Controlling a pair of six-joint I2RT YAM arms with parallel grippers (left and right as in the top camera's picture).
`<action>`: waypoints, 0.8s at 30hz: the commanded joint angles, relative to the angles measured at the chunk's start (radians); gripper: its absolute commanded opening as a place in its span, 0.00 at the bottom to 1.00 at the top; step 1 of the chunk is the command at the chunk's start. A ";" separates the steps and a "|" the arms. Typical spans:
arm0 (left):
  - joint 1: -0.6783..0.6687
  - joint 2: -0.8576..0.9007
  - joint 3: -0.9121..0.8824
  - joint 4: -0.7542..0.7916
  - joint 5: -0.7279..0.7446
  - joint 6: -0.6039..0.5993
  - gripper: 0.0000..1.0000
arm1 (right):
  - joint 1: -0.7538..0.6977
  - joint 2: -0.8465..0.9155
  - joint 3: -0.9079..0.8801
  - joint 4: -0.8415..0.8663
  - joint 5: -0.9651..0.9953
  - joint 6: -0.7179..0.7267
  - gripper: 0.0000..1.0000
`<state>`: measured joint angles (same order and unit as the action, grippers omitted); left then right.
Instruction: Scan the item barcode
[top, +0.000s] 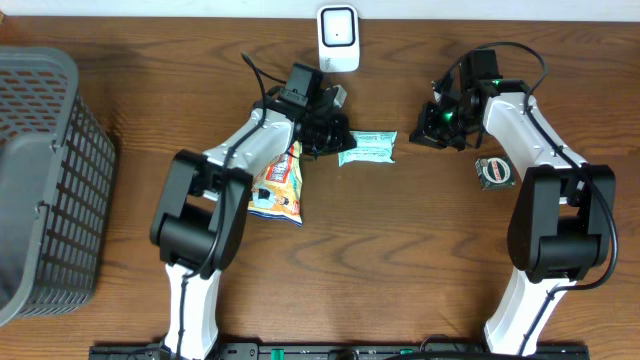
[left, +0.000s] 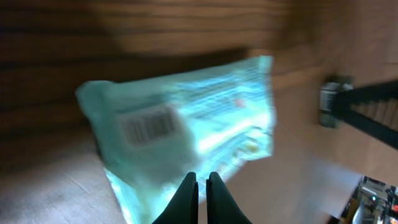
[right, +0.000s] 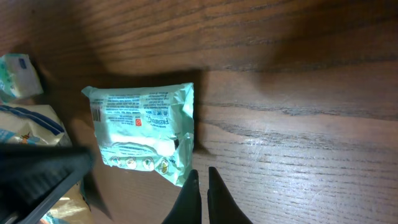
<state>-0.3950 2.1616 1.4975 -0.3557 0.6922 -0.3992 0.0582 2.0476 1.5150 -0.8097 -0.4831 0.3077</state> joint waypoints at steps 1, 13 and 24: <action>0.006 0.042 -0.002 0.003 -0.055 -0.027 0.07 | -0.002 0.003 -0.006 0.002 -0.017 0.013 0.01; 0.006 0.146 -0.003 -0.047 -0.076 -0.048 0.07 | -0.006 0.085 -0.045 0.089 -0.142 0.014 0.33; 0.006 0.147 -0.003 -0.054 -0.076 -0.047 0.07 | 0.001 0.305 -0.045 0.236 -0.407 0.010 0.43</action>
<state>-0.3870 2.2295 1.5211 -0.3847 0.7017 -0.4450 0.0441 2.2528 1.4876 -0.5797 -0.8677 0.3195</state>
